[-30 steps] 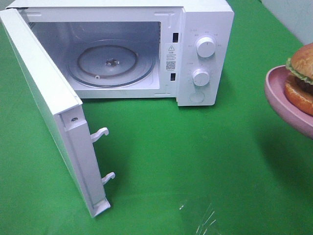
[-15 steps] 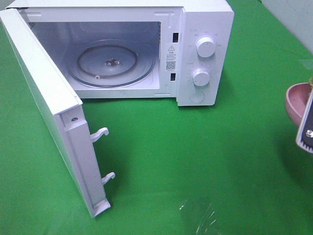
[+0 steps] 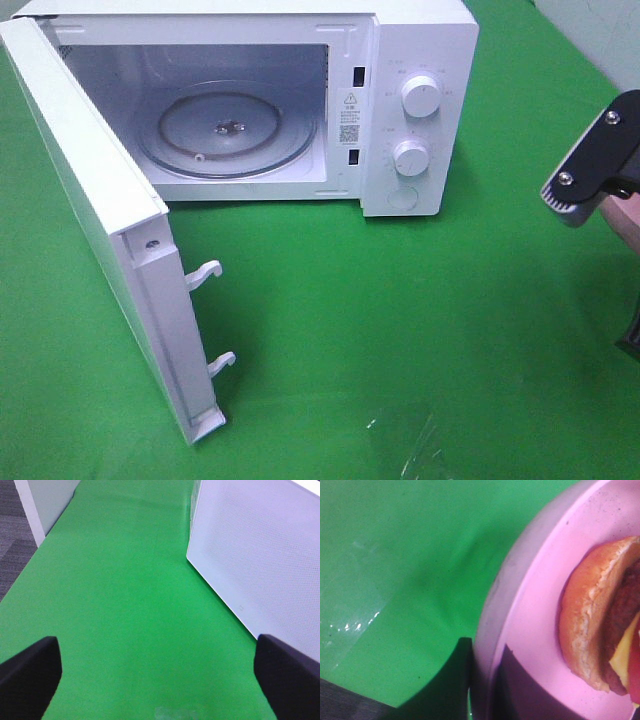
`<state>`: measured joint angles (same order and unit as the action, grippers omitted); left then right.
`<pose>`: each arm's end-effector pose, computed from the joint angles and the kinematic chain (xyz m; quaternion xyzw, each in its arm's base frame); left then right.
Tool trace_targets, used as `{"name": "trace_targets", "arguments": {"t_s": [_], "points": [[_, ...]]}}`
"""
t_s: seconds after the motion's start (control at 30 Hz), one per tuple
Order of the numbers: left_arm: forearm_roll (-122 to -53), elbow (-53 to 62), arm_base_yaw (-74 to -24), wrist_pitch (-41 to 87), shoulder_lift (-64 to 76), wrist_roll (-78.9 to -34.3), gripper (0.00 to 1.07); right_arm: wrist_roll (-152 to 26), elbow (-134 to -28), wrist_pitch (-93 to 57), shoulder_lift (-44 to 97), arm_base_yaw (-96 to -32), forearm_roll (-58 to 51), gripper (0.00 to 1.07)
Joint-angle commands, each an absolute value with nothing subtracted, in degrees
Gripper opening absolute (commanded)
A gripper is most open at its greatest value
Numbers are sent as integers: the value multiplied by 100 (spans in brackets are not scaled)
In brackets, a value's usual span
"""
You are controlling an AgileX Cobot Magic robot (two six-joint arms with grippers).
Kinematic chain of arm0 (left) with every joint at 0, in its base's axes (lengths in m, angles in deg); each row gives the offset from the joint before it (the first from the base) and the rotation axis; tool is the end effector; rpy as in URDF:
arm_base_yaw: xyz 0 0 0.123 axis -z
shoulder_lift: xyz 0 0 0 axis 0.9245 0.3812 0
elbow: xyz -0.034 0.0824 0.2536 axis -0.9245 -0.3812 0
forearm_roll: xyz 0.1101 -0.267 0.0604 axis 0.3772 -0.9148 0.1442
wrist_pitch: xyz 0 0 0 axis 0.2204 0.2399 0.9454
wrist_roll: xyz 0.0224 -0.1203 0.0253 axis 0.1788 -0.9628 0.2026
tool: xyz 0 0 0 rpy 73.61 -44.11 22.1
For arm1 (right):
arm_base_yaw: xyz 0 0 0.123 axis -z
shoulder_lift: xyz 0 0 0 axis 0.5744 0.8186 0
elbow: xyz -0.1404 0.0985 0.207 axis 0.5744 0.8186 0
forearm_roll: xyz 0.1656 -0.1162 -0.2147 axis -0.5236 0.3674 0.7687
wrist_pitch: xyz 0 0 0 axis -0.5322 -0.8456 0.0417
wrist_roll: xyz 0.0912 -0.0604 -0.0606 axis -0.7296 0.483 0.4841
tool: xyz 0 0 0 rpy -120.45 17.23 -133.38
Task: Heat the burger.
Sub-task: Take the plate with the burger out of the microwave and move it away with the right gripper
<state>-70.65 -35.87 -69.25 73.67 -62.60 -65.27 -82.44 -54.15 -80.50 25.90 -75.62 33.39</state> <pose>0.0762 0.0064 0.2887 -0.0494 0.8486 0.0042 0.5267 0.2270 0.1089 0.1874 -0.3475 0.8903 -0.2183 0.1974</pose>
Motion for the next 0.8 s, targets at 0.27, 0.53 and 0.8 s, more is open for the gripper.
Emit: {"name": "trace_targets", "arguments": {"t_s": [0.27,0.53,0.8], "points": [[-7094,-3599,-6931,7344,-6288,-6539,96,-9499,-6148,-8881,3152,-7539,3723,0],[-7094,-3599,-6931,7344,-6288,-6539,96,-10639,-6360,-9041,3467,-7539,3660,0],[-7094,-3599,-6931,7344,-6288,-6539,96,-10954,-6360,-9041,3799,-7539,3494,0]]}}
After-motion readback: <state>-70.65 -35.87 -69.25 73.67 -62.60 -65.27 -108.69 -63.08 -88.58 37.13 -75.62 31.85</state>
